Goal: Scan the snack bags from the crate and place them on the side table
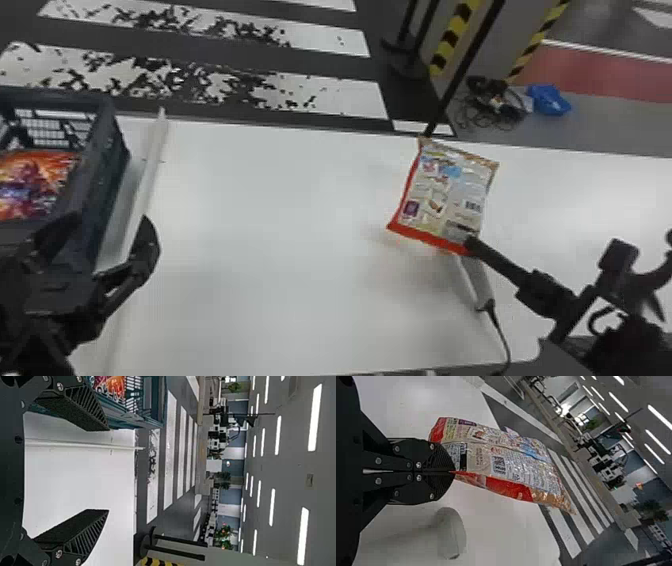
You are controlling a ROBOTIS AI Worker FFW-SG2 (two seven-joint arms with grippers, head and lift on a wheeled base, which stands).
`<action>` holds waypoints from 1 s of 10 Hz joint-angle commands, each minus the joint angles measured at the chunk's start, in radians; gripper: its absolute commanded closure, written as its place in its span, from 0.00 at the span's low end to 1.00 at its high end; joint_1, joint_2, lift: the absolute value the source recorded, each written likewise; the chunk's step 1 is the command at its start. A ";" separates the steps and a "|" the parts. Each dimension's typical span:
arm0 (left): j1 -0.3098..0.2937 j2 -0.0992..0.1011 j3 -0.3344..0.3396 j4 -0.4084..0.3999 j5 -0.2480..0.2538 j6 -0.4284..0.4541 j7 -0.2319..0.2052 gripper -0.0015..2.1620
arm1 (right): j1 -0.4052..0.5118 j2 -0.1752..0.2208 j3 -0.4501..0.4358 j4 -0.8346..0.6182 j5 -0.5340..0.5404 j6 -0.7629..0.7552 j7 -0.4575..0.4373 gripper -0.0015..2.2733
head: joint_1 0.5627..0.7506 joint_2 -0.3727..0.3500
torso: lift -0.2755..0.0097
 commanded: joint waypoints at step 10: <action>0.009 0.005 0.000 -0.002 0.006 -0.012 0.000 0.08 | -0.189 -0.094 -0.117 0.512 -0.205 -0.374 -0.365 0.87 | 0.70 0.03 | 0.64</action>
